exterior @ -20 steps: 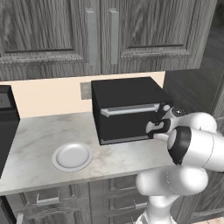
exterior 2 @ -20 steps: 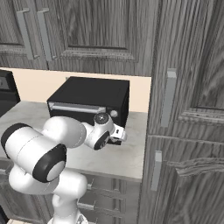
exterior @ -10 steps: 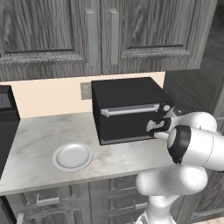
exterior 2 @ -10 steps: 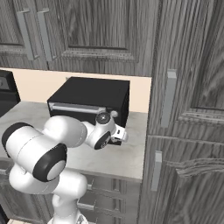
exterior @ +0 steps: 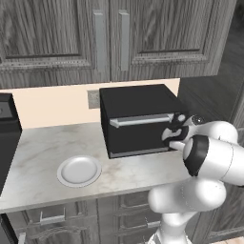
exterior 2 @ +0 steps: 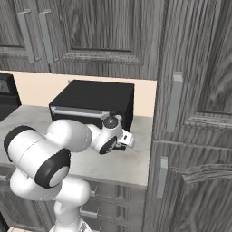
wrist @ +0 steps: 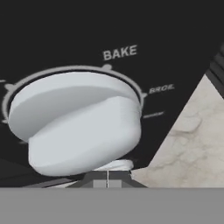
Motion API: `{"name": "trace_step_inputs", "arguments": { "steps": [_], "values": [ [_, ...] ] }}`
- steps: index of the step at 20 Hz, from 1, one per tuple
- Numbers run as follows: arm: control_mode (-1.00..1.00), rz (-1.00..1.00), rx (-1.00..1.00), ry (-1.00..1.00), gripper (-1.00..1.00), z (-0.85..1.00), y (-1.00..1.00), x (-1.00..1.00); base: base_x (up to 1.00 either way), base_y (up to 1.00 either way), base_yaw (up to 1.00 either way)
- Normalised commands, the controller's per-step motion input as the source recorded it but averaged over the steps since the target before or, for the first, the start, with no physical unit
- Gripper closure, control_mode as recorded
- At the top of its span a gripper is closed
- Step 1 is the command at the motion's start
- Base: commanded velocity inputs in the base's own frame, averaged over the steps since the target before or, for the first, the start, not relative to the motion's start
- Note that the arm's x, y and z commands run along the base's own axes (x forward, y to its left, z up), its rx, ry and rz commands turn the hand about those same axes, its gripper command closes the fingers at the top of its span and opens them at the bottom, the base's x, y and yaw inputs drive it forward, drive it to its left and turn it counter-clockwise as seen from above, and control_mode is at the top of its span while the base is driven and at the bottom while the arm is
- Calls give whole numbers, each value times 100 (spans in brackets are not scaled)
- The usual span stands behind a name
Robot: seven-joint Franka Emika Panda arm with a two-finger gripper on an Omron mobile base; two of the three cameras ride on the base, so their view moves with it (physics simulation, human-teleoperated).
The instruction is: Pick up the bagel from the plate, place it on the toaster oven rack, close the door, and set the timer.
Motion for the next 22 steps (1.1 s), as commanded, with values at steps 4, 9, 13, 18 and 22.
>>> {"name": "trace_step_inputs", "arguments": {
  "steps": [4,9,13,18,22],
  "values": [
    [-100,0,0,0,100,-36,-86,0,0,0,0],
    [-100,0,0,0,100,-27,-66,0,0,0,0],
    [-100,0,0,-3,100,-3,-43,0,0,0,0],
    [-100,0,0,-3,100,-3,-33,-2,0,0,0],
    [-100,0,0,0,100,0,-17,-1,0,0,0]
  ]
}}
